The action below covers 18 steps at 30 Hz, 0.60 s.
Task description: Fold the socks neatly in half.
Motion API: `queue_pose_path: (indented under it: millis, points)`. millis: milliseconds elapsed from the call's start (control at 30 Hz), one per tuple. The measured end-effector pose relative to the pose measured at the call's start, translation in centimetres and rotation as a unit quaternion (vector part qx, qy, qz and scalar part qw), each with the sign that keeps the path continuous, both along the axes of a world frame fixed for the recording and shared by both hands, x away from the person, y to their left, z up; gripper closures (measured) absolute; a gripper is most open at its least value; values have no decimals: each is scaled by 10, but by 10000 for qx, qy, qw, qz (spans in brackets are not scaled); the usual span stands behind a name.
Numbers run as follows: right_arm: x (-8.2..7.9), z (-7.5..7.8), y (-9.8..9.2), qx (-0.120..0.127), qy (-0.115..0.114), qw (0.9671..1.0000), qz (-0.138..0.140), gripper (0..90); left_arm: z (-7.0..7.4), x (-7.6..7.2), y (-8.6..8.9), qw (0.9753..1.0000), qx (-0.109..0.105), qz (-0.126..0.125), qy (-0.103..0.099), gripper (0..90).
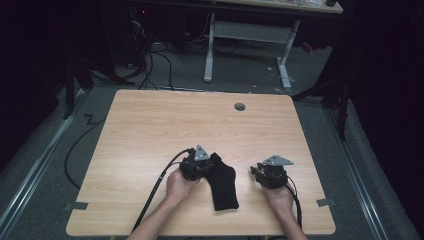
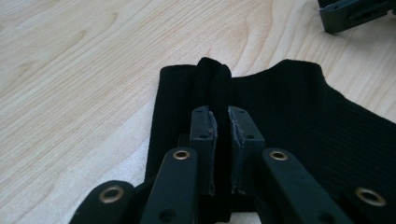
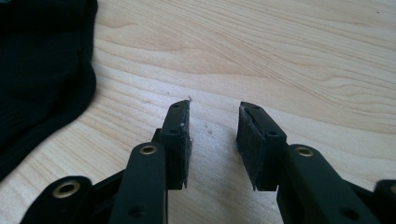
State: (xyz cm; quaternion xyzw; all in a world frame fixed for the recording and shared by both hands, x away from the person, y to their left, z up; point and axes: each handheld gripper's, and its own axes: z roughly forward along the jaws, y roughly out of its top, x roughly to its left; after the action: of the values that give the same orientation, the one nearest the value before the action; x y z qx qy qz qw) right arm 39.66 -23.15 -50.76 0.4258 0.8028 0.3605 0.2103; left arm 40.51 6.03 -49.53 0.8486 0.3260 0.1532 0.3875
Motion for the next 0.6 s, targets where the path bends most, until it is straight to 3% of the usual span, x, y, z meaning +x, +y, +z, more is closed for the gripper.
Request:
queue_pose_path:
  millis: [133,200,267,400,600]
  points:
    - [1,0,2,5,1,10000,0,650,-2,9,3,9998,94,81,-137,821]
    - [1,0,4,2,7,10000,-52,695,-3,15,7,9999,-11,124,-117,821]
    - [0,0,11,-36,-14,9999,148,730,-4,17,11,9998,-88,133,-95,822]
    - [-3,3,27,141,78,9984,537,766,-3,19,16,9997,-129,197,-40,821]
    - [-6,7,49,305,112,9948,965,768,0,16,16,9995,-108,233,-162,822]
